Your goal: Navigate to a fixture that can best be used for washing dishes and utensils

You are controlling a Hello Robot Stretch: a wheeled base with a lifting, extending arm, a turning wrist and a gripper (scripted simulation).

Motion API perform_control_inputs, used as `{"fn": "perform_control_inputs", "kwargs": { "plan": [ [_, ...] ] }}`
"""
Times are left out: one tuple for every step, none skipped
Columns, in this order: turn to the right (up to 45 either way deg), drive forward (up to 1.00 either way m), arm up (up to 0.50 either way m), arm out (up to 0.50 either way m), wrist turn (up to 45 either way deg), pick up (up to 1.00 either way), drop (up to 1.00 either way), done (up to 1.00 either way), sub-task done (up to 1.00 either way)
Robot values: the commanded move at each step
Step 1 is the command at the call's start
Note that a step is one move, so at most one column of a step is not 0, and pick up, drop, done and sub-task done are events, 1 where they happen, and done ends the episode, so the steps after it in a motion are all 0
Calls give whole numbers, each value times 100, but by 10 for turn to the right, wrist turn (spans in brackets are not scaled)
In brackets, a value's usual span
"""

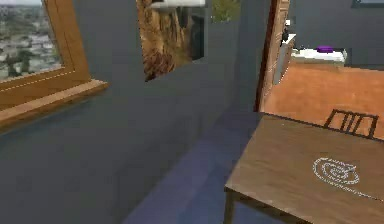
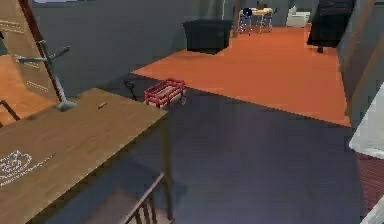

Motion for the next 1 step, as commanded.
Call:
{"fn": "perform_control_inputs", "kwargs": {
  "plan": [
    [450,0,0,0,0,0,0,0,0]
  ]
}}
